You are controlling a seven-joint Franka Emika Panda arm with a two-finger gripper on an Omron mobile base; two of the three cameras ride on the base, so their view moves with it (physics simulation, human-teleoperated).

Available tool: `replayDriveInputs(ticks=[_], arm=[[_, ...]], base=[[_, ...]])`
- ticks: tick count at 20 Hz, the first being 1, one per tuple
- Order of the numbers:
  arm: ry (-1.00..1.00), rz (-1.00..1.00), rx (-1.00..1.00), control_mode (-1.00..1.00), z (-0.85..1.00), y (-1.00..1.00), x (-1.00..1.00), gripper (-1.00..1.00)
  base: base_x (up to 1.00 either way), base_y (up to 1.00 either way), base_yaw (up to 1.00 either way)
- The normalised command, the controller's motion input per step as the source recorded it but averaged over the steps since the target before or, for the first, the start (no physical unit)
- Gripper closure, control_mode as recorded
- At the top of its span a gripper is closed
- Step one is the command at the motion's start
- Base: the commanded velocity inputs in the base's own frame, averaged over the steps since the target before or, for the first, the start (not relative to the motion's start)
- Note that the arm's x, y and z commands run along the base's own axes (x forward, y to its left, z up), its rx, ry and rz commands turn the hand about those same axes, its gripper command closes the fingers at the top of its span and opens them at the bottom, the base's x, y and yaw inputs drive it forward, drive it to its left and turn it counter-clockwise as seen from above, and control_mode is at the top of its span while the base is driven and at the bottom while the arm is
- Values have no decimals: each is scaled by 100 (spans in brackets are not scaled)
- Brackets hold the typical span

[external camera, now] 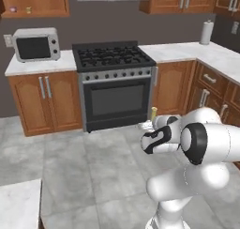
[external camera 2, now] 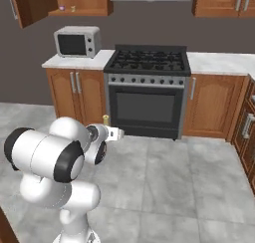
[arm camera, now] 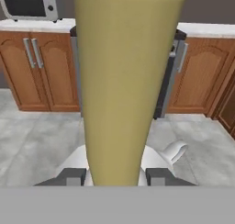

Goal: Pick the candle and candle from the dining table and place them in the open cabinet. Close the cabinet after placing the objects.

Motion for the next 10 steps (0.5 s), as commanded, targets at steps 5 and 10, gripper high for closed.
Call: replayDriveInputs(ticks=[5, 10], arm=[[0, 0, 0, 100, 0, 0, 0, 100], [0, 0, 0, 100, 0, 0, 0, 100]], base=[[100, 61, -16], [100, 64, -16]])
